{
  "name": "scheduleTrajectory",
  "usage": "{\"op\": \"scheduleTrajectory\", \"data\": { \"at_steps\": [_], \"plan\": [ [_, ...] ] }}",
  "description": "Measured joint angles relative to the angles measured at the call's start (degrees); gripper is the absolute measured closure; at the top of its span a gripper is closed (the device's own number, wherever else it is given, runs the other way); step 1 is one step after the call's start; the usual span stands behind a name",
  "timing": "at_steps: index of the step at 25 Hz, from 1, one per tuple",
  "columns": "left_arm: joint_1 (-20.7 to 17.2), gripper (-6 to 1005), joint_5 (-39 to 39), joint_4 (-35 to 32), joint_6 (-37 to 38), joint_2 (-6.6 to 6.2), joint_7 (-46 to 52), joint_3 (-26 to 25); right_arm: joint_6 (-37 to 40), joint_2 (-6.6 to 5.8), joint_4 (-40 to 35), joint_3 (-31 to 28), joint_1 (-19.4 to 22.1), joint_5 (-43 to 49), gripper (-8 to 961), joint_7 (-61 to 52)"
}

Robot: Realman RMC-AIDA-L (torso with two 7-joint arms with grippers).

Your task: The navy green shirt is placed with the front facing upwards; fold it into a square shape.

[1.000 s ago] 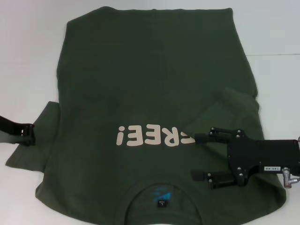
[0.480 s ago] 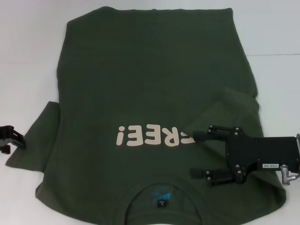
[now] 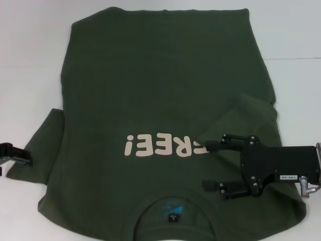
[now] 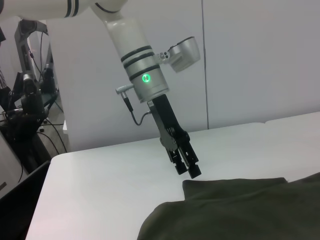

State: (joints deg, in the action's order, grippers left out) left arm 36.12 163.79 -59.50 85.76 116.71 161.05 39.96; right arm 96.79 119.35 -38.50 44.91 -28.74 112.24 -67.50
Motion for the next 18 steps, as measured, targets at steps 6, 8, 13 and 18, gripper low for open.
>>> {"op": "scheduleTrajectory", "data": {
  "at_steps": [6, 8, 13, 18],
  "plan": [
    [-0.57, 134, 0.04, 0.42, -0.4, 0.0, 0.03, 0.03, 0.11, 0.08, 0.0, 0.0, 0.0, 0.0, 12, 0.0],
    [-0.59, 98, 0.04, 0.92, -0.75, 0.0, 0.04, 0.03, 0.13, 0.11, 0.0, 0.0, 0.0, 0.0, 12, 0.0],
    [-0.58, 89, 0.04, 1.75, -2.09, 0.03, 0.06, 0.03, 0.2, 0.11, 0.0, 0.0, 0.0, -0.01, 12, 0.0],
    [-0.47, 89, 0.04, 2.15, -2.96, 0.1, 0.06, 0.03, 0.24, 0.09, 0.0, 0.0, 0.0, -0.01, 12, 0.0]
  ]
}}
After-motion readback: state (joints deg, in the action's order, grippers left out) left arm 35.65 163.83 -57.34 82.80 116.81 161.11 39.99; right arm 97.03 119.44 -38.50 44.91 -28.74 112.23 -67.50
